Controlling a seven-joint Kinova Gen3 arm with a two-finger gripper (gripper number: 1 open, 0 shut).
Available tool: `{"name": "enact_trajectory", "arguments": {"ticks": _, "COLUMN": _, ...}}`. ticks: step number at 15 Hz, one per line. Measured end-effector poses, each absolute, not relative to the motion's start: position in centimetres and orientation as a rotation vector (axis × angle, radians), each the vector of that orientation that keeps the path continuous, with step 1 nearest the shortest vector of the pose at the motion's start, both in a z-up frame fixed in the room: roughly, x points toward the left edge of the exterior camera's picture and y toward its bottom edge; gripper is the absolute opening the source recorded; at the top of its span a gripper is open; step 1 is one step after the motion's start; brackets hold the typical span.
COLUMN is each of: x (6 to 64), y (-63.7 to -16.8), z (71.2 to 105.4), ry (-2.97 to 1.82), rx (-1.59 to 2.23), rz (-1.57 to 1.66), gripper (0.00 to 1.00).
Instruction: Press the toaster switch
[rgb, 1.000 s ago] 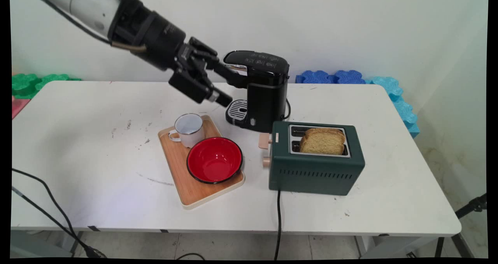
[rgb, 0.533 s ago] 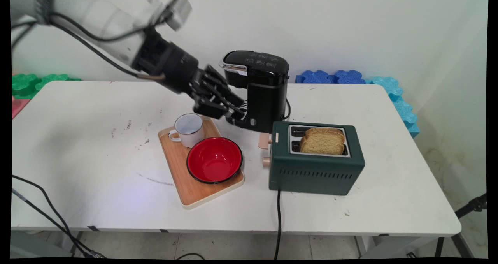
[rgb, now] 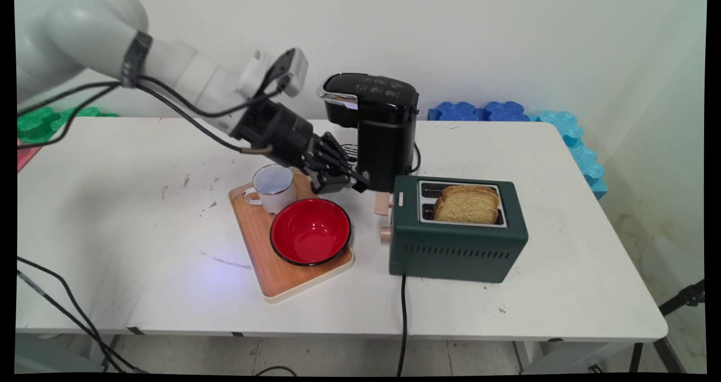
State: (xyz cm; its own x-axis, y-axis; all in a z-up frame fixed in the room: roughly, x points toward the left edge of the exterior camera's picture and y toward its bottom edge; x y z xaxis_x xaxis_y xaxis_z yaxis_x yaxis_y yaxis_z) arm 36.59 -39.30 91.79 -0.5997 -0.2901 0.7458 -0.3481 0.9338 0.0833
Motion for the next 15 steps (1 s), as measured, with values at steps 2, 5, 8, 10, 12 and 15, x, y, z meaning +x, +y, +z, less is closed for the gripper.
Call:
{"name": "enact_trajectory", "arguments": {"ticks": 2, "x": 36.1, "y": -39.6, "z": 90.6, "ry": -2.256, "rx": 0.423, "rz": 0.087, "gripper": 0.00}}
{"name": "enact_trajectory", "arguments": {"ticks": 5, "x": 35.5, "y": -40.3, "z": 89.2, "ry": -2.264, "rx": 0.383, "rz": 0.109, "gripper": 0.00}}
{"name": "enact_trajectory", "arguments": {"ticks": 8, "x": 35.1, "y": -40.9, "z": 88.1, "ry": -2.264, "rx": 0.362, "rz": 0.127, "gripper": 0.00}}
{"name": "enact_trajectory", "arguments": {"ticks": 10, "x": 34.8, "y": -41.2, "z": 87.4, "ry": -2.261, "rx": 0.354, "rz": 0.129, "gripper": 0.00}}
{"name": "enact_trajectory", "arguments": {"ticks": 12, "x": 34.6, "y": -41.3, "z": 86.8, "ry": -2.259, "rx": 0.347, "rz": 0.128, "gripper": 0.00}}
{"name": "enact_trajectory", "arguments": {"ticks": 15, "x": 34.2, "y": -41.4, "z": 85.9, "ry": -2.259, "rx": 0.339, "rz": 0.126, "gripper": 0.00}}
